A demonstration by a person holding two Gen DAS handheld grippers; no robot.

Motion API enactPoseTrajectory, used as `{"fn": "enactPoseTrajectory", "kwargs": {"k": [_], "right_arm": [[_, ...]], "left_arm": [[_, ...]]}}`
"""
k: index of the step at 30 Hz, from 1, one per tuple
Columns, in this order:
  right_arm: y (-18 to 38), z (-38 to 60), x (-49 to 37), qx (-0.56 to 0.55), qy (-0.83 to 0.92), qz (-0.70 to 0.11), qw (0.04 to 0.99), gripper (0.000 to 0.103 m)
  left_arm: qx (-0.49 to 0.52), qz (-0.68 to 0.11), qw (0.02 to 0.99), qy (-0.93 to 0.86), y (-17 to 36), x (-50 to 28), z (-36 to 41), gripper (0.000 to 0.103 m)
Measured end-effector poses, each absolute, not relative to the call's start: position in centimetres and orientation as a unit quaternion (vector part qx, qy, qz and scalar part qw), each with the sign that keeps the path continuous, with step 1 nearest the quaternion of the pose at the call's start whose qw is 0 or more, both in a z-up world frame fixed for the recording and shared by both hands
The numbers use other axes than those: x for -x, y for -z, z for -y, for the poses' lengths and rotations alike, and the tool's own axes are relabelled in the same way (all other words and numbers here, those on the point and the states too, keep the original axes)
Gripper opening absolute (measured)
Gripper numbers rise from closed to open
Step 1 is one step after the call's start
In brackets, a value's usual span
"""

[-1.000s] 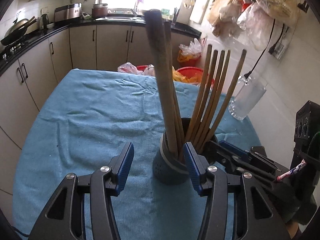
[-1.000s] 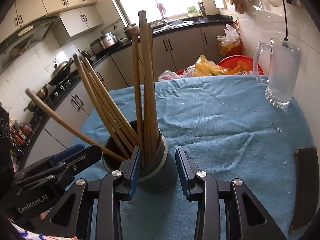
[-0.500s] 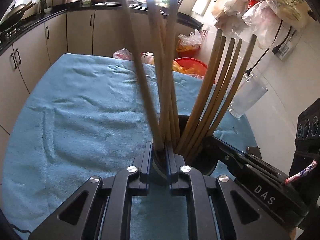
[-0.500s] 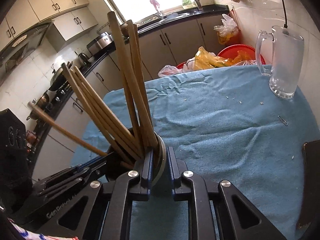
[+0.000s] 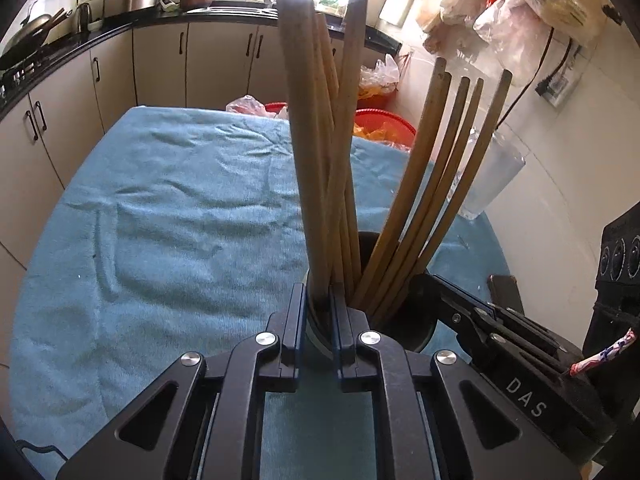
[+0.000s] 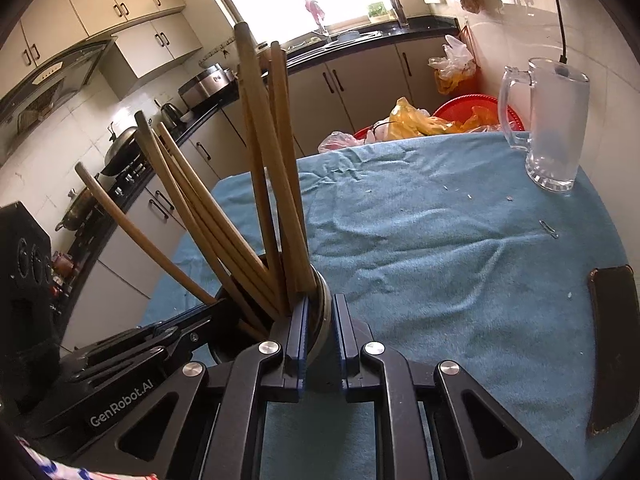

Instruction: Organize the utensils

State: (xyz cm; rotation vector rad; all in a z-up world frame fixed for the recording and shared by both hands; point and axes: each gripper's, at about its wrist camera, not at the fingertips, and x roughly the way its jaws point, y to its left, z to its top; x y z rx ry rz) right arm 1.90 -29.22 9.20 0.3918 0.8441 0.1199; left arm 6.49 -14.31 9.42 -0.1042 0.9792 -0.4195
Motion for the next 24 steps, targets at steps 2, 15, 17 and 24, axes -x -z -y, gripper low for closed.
{"fn": "enactPoseTrajectory", "kwargs": {"k": [2, 15, 17, 24], "right_arm": [[-9.1, 29.3, -1.8, -0.189, -0.061, -0.403, 0.894, 0.012], [-10.2, 28.8, -1.1, -0.162, -0.059, -0.38, 0.909, 0.02], [-10.1, 29.0, -1.0, -0.163, -0.055, -0.38, 0.909, 0.021], [-11.1, 29.4, -0.1, -0.166, -0.045, -0.365, 0.915, 0.025]], "left_arm": [[0.049, -0.463, 0.862, 0.199, -9.3, -6.3, 14.4, 0.01], [0.031, -0.432, 0.883, 0.182, -10.7, -4.8, 13.6, 0.011], [0.029, -0.429, 0.885, 0.178, -10.9, -4.5, 13.2, 0.011], [0.036, -0.425, 0.89, 0.162, -11.4, -3.7, 11.6, 0.012]]}}
